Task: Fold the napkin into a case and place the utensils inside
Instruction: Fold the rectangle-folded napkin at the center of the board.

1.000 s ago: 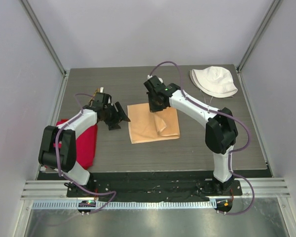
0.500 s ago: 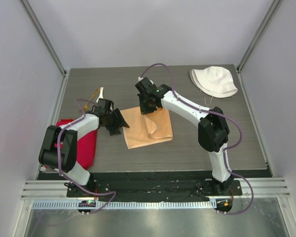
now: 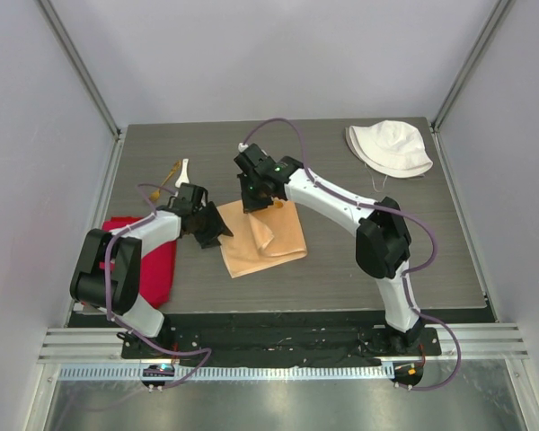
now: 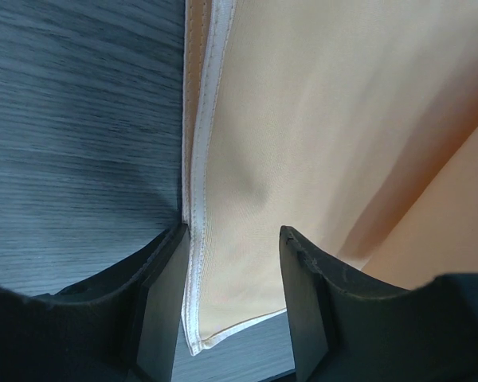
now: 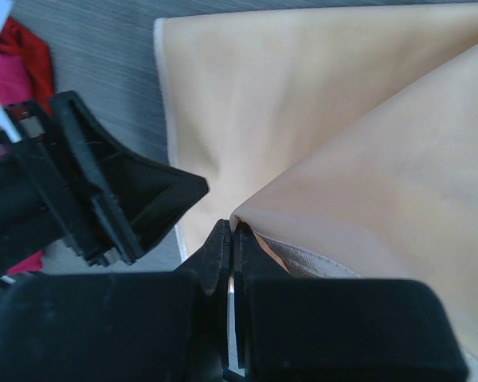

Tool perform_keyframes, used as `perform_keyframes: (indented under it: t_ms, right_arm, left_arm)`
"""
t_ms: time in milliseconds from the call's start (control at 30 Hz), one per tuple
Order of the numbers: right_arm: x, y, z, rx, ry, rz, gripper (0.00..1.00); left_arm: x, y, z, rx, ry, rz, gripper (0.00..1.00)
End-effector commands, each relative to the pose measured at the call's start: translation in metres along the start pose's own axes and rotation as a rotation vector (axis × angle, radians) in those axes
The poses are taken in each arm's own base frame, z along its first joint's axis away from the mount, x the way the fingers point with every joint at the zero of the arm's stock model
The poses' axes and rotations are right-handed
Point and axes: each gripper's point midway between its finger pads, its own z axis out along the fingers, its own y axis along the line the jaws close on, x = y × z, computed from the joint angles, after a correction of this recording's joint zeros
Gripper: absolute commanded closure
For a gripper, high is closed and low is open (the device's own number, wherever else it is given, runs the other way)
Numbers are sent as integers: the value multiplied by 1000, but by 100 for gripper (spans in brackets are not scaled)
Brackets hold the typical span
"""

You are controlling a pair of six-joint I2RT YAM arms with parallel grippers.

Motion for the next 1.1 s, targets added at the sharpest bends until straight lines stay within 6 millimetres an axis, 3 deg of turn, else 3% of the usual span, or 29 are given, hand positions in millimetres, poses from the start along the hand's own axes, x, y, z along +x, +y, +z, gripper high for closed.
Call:
perform_keyframes:
  t_ms: [0, 533, 867, 1067]
  right_arm:
    - [-8, 34, -10, -100, -19, 11, 99]
    - [9, 42, 13, -121, 38, 9, 99]
    - [7, 46, -4, -146, 29, -3, 99]
    - [22, 45, -4, -148, 65, -11, 99]
  left_arm:
    - [-7, -5, -2, 16, -52, 16, 48]
    - [-7, -3, -9, 12, -70, 18, 48]
    - [-7, -1, -9, 5, -72, 21, 48]
    - [-8, -1, -9, 4, -77, 23, 49]
